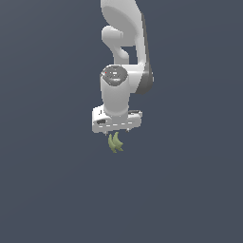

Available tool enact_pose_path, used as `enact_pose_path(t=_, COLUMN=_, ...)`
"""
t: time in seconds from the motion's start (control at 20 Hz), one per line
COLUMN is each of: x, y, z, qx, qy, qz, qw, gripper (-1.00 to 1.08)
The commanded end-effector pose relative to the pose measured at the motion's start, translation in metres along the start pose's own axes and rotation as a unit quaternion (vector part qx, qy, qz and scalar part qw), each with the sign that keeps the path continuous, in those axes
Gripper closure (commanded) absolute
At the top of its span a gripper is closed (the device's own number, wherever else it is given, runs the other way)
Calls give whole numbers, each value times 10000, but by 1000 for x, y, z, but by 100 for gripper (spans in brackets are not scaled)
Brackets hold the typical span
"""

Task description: Pick up the object and move it to a goal position.

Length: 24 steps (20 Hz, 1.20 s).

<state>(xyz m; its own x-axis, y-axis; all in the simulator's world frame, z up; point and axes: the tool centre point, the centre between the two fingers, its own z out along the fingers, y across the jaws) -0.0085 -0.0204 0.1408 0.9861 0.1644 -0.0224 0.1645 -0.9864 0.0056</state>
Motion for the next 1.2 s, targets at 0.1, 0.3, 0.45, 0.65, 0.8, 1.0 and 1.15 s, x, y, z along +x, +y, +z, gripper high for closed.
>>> enact_pose_path(t=0.1, x=1, y=6, z=15, qx=8, qy=48, qz=-410, qw=9991, gripper=-92)
enact_pose_path(t=0.3, x=2, y=10, z=25, qx=13, qy=82, qz=-676, qw=9977, gripper=-92)
enact_pose_path(t=0.45, x=2, y=12, z=30, qx=15, qy=100, qz=-812, qw=9966, gripper=-92)
enact_pose_path(t=0.65, x=3, y=13, z=34, qx=17, qy=112, qz=-909, qw=9958, gripper=-92)
enact_pose_path(t=0.8, x=2, y=13, z=34, qx=18, qy=109, qz=-900, qw=9959, gripper=-92)
enact_pose_path(t=1.0, x=2, y=13, z=40, qx=18, qy=110, qz=-903, qw=9959, gripper=-92)
enact_pose_path(t=1.15, x=2, y=13, z=53, qx=18, qy=110, qz=-907, qw=9958, gripper=-92)
